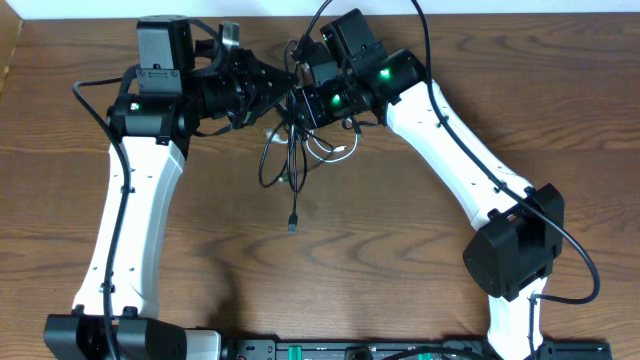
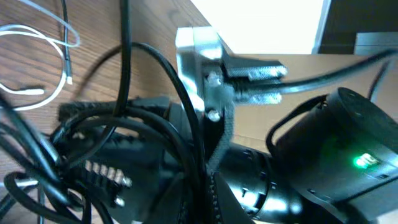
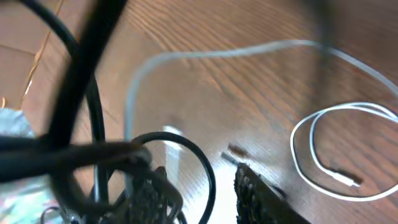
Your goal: Untangle cables
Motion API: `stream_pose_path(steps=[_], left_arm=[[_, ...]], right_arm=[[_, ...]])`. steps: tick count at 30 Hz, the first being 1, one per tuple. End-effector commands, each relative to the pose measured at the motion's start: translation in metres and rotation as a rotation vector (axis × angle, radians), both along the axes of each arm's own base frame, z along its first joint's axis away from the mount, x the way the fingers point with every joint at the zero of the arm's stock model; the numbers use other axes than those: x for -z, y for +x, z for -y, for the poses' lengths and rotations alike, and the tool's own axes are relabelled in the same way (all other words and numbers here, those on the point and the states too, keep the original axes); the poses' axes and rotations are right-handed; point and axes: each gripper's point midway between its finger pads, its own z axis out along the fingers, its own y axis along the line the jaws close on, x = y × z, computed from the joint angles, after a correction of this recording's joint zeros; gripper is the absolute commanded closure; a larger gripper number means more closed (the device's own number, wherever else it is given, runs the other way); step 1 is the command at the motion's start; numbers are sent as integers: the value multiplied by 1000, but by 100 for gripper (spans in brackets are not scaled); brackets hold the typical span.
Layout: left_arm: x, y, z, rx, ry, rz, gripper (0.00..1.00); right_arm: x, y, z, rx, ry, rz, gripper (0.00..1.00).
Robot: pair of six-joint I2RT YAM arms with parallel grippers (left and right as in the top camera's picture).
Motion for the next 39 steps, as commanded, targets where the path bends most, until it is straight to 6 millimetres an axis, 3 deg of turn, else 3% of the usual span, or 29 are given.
stream_pose_path(steps=[1, 5, 8, 14, 17, 21, 22, 24, 27, 32, 37, 39], left_arm=[[-17, -12, 12, 74, -89, -10, 92], [-22, -14, 12, 97, -115, 3, 92], [-24, -9, 3, 74, -115, 14, 92], [-23, 3, -29, -5, -103, 36, 92], [-21, 7, -41, -18, -67, 82, 92], [1, 6, -52, -54, 47, 64, 92], [22, 2, -62, -100, 130, -7, 92], [41, -4, -70, -127, 194, -82, 92], [55, -10, -64, -84, 219, -105, 92], [73, -12, -31, 20, 240, -109, 92], [82, -4, -3, 85, 241, -72, 92], [85, -1, 5, 99, 238, -65, 92]], right_arm=[[24, 10, 3, 88, -38, -51, 71], [28, 26, 21, 188, -66, -58, 81], [36, 34, 46, 257, -113, -90, 88], [56, 44, 119, 391, -261, -166, 94], [61, 42, 146, 390, -306, -193, 94], [67, 35, 174, 382, -360, -234, 96], [68, 32, 181, 378, -372, -252, 98], [69, 29, 183, 357, -381, -259, 99], [68, 24, 175, 288, -368, -245, 99], [68, 24, 166, 272, -376, -221, 99], [49, 13, 127, 81, -195, -196, 99], [45, 13, 128, 84, -202, -184, 99]])
